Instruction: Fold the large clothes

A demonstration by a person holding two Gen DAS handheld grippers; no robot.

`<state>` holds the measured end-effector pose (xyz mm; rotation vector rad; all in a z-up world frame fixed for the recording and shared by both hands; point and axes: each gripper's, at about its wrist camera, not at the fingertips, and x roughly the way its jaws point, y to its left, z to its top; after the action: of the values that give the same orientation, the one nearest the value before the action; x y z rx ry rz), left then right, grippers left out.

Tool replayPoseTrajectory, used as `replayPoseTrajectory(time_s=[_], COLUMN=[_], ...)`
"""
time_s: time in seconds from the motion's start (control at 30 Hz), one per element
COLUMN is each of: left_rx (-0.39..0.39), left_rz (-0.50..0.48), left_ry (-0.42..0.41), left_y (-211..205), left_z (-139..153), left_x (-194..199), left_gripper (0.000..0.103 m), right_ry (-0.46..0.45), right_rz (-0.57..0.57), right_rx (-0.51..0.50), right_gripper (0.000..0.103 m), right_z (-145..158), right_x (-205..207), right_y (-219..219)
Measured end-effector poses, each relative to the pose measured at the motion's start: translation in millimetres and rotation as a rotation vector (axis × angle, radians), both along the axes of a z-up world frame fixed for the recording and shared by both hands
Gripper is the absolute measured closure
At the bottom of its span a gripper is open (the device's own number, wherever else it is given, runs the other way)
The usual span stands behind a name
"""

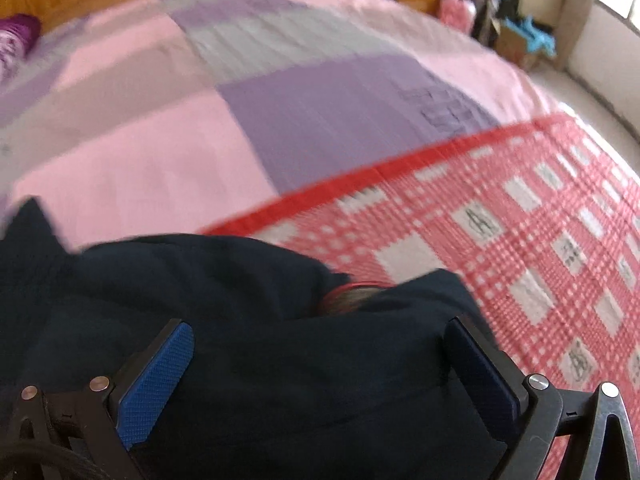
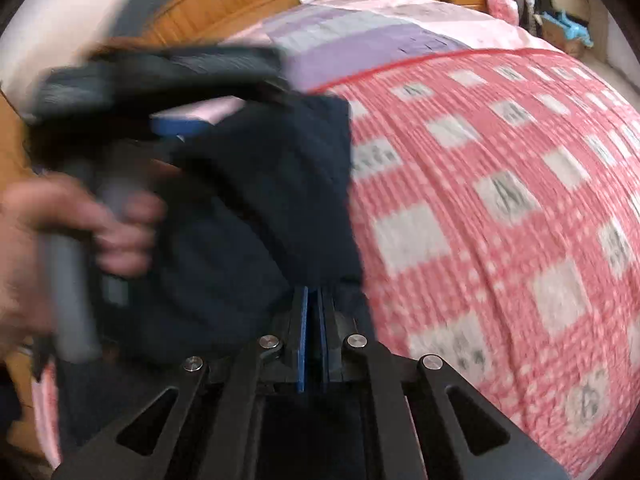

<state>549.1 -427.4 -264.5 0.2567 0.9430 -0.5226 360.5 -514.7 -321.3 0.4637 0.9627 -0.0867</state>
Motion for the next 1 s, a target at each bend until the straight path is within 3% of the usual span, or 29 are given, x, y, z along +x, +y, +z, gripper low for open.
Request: replayPoseTrajectory(time_s=[0.07, 0.17, 0.23, 0.27, 0.3, 0.37, 0.47, 0.6, 0.67, 0.73, 0.8, 0.87, 0.93, 1.0], left_rx=[0.006, 0.091, 0.155, 0.189, 0.182, 0.066, 0.029, 0.022, 0.004, 0.042, 0.066, 0.079, 0.128, 0.025], left_rz=[0.021, 0.064, 0.102, 0.147, 0.171, 0.267, 0.343, 0.429, 0.471, 0.493, 0.478, 0.474, 0.543, 0.600], left_ry=[-0.078, -0.176, -0.182, -0.144, -0.111, -0.032, -0.062, -0.118, -0.099, -0.092, -0.054, -0.067, -0.087, -0.052], left_y=[23.7, 60.5, 82.5, 102.3, 115.4, 155.9, 179.4, 218.4, 250.2, 265.3, 281.0, 290.4, 304.9, 334.9], left_z=[11.7, 10.2, -4.3, -21.1, -28.9, -40.0, -27.3, -16.1, -19.1, -28.3, -43.7, -44.0, -40.8, -41.4], left_x=[-12.1, -31.1, -36.7, -37.6, -36.1, -32.9, -34.9, -39.2, -35.1, -30.5, -26.2, -24.8, -25.0, -27.5], left_gripper=[0.000, 0.000, 0.000, 0.000, 0.000, 0.000, 0.000, 0.000, 0.000, 0.000, 0.000, 0.000, 0.000, 0.000], right_ry=[0.030, 0.025, 0.017, -0.002, -0.024, -0.059, -0.082, -0.107, -0.114, -0.128, -0.083, -0.026, -0.009, 0.005], right_rz=[-0.018, -0.013, -0.007, -0.012, -0.017, -0.019, -0.011, 0.025, 0.064, 0.118, 0.150, 0.090, 0.031, 0.031], right_rx=[-0.015, 0.032, -0.002, -0.034, -0.055, -0.079, -0.106, -0.150, -0.180, -0.244, -0.312, -0.261, -0.246, -0.282], right_gripper=[0.103, 0.103, 0.103, 0.103, 0.103, 0.103, 0.103, 0.100, 0.099, 0.099, 0.100, 0.103, 0.103, 0.103], right_z=[-5.3, -4.5, 5.3, 13.7, 19.1, 30.5, 42.4, 54.4, 55.6, 52.3, 41.6, 21.1, 15.7, 15.8], right_x=[-13.9, -25.4, -28.4, -30.2, -21.1, -21.8, -18.2, 20.1, 37.3, 58.2, 78.3, 88.8, 87.6, 85.0], right_y=[-4.1, -7.9, -5.2, -3.2, -3.1, -1.2, 4.9, 24.4, 44.4, 69.1, 82.7, 63.9, 47.0, 40.7])
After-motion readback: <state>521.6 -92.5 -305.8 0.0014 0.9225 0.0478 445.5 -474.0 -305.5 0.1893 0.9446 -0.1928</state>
